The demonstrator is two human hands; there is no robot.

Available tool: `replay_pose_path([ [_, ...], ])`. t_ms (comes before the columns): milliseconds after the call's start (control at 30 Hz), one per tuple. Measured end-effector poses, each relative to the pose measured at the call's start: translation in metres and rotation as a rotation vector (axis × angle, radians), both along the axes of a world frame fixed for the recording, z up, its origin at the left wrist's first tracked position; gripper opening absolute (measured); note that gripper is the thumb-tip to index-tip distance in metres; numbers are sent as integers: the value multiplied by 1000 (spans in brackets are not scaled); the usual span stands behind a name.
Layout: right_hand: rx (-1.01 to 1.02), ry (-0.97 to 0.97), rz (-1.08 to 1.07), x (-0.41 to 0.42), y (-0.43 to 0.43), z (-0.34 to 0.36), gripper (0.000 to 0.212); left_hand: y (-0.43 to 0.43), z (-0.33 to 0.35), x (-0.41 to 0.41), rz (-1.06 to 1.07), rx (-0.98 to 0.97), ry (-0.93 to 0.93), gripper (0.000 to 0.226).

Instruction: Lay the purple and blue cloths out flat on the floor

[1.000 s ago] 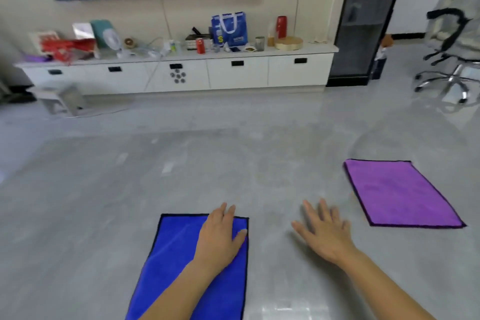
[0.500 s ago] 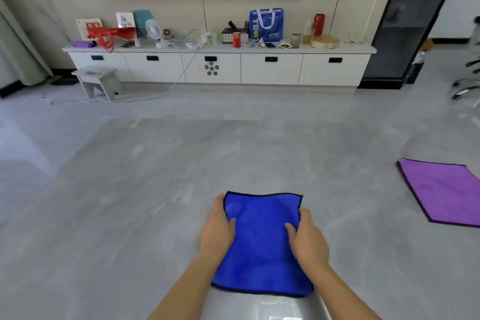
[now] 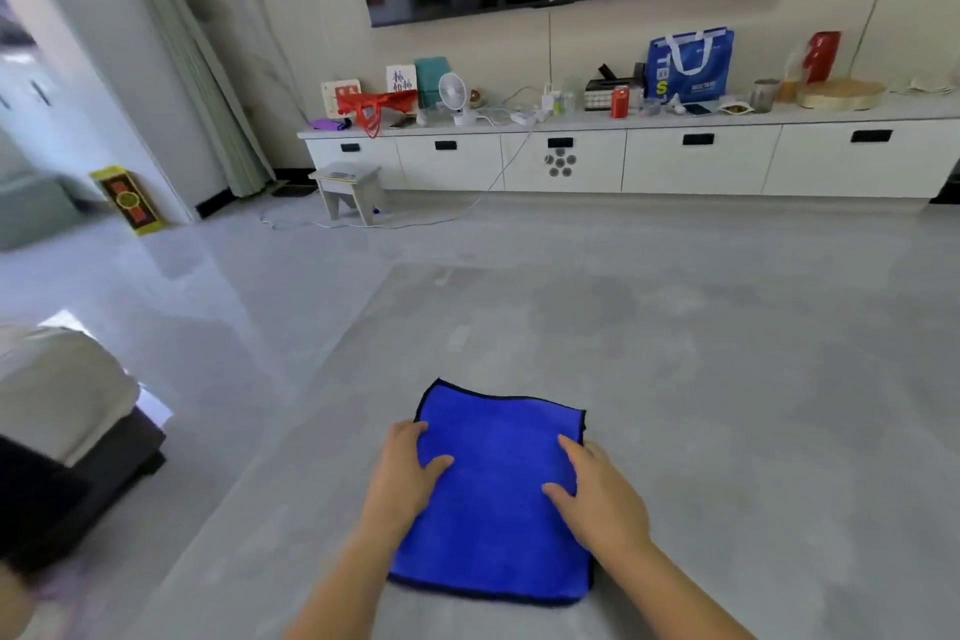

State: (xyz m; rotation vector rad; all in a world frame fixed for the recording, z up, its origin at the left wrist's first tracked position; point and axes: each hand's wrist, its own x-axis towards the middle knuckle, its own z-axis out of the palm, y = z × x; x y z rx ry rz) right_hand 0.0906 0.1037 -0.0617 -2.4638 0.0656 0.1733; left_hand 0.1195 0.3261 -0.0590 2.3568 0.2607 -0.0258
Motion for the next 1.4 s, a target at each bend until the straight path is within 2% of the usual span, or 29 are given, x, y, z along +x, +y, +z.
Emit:
replay_pose_path([
  [167, -83, -23, 112, 53, 75, -1, 74, 68, 1, 60, -51, 201, 68, 85],
  [333, -17, -57, 131, 97, 112, -6, 74, 103, -1, 110, -105, 287, 54, 97],
  [533, 60, -157, 128, 120, 123, 2, 77, 119, 13, 138, -87, 341, -66, 103],
  [667, -27, -32, 168, 120, 128, -3, 81, 127, 7, 135, -100, 375, 99, 112],
  [733, -119, -35, 135, 116, 128, -3, 80, 127, -1, 128, -72, 392, 123, 112],
  [867, -401, -299, 53, 90, 125, -7, 73, 128, -16, 103, -40, 497, 86, 99],
  [967, -406, -339, 182, 62, 131, -26, 72, 133, -26, 84, -85, 537, 92, 93],
  [1067, -388, -285, 288, 43, 135, -38, 73, 138, -27, 71, -122, 553, 111, 100],
  [1233, -419, -429, 340, 41, 135, -33, 46, 143, -25, 61, -138, 566, 125, 97],
  [1400, -432, -379, 426, 35, 131, -33, 45, 145, -25, 47, -126, 576, 156, 97],
])
